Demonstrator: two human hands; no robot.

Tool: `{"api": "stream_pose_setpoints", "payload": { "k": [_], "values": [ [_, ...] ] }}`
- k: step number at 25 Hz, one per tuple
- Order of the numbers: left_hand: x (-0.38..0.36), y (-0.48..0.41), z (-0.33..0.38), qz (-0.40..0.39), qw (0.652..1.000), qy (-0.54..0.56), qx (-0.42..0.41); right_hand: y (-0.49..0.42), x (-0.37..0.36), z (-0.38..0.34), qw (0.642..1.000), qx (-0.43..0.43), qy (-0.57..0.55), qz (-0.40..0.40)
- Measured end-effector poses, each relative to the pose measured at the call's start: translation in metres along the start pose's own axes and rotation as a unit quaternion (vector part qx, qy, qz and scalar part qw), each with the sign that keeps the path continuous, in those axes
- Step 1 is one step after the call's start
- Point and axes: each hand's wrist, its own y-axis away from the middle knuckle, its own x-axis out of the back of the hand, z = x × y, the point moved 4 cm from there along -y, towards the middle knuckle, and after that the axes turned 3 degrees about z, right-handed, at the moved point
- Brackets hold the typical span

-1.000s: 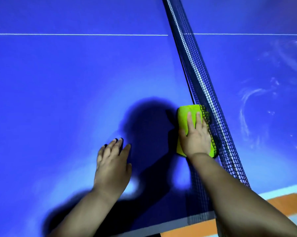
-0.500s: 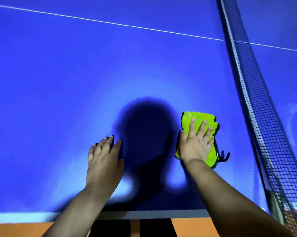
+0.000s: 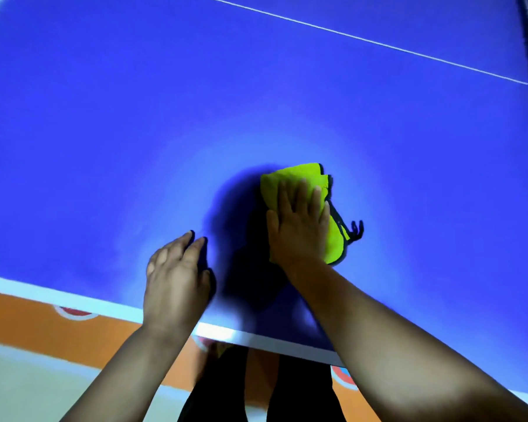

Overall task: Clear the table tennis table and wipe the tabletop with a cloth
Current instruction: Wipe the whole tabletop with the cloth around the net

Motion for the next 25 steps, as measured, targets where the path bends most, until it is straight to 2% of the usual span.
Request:
{"api": "stream_pose_setpoints", "payload": {
  "k": [5,8,10,15,19,25],
  "values": [
    [0.011,0.014,-0.024,0.007,1.0,-0.015,0.016,0.039,-0.012,-0.064,0.992,0.12,-0.023,0.019],
    [0.012,0.023,-0.011,-0.018,0.999,-0.016,0.021,0.072,-0.01,-0.057,0.98,0.195,-0.027,0.017],
    [0.01,0.029,0.013,-0.028,0.999,-0.018,0.005,0.087,-0.008,-0.032,0.977,0.208,-0.047,0.016],
    [-0.013,0.041,0.092,-0.05,0.996,-0.042,-0.065,0.089,0.003,0.074,0.989,0.136,-0.059,0.024],
    [-0.047,0.062,0.181,-0.073,0.987,-0.043,-0.135,0.077,0.019,0.209,0.997,0.02,-0.049,0.051],
    [-0.103,0.099,0.3,-0.11,0.967,-0.035,-0.225,0.073,0.036,0.386,0.992,-0.102,-0.044,0.054]
  ]
}}
